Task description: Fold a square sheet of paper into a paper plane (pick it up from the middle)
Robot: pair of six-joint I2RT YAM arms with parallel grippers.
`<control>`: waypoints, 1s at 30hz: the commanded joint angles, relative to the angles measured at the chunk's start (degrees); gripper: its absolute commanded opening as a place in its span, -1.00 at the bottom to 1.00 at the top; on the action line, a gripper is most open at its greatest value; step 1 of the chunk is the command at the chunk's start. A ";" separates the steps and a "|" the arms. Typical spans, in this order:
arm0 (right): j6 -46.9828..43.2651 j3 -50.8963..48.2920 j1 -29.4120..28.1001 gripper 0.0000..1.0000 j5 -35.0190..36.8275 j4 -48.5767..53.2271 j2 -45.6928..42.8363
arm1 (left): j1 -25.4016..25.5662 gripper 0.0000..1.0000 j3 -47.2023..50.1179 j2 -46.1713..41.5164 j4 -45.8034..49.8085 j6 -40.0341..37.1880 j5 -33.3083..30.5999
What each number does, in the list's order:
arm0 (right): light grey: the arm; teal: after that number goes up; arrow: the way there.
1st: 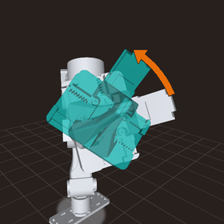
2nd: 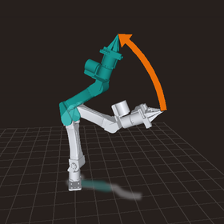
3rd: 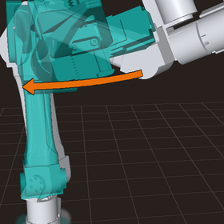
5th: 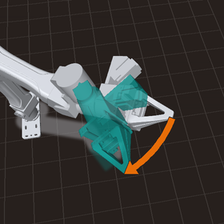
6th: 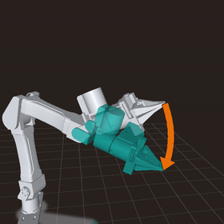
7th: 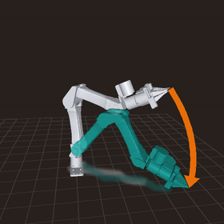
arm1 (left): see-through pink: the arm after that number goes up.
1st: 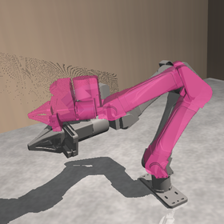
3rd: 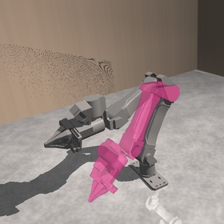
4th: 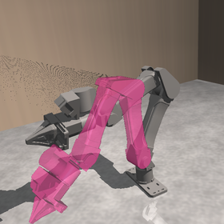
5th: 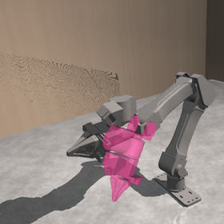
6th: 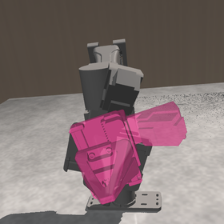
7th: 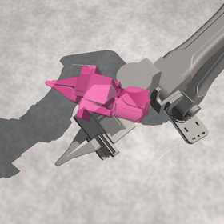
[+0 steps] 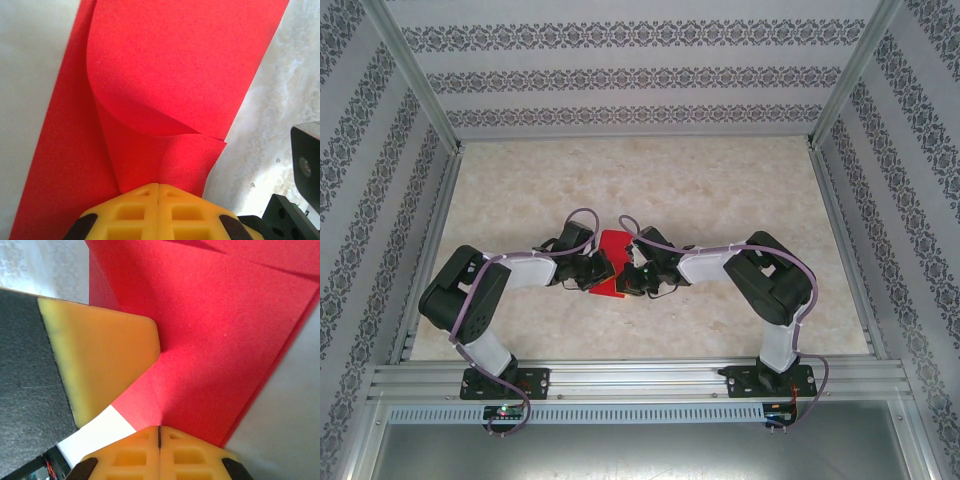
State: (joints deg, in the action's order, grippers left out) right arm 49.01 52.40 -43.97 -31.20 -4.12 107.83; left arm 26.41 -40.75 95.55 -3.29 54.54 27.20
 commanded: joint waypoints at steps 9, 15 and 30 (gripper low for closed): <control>-3.66 -2.49 0.57 -1.00 3.74 10.32 2.20 | -4.32 -1.00 -3.30 1.93 4.26 -4.18 -2.63; -3.71 -2.59 0.97 -1.00 3.10 10.09 2.21 | -7.00 -1.00 -2.19 2.62 2.45 -4.35 -1.67; -4.19 -2.59 1.23 -1.00 2.13 10.05 2.02 | -12.09 -1.00 -3.83 3.02 4.63 -8.17 0.13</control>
State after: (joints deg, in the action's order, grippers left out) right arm 46.26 52.49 -43.22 -31.48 -3.44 107.72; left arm 16.88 -43.46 97.49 -0.60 49.04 30.30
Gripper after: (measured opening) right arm 0.044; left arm 0.067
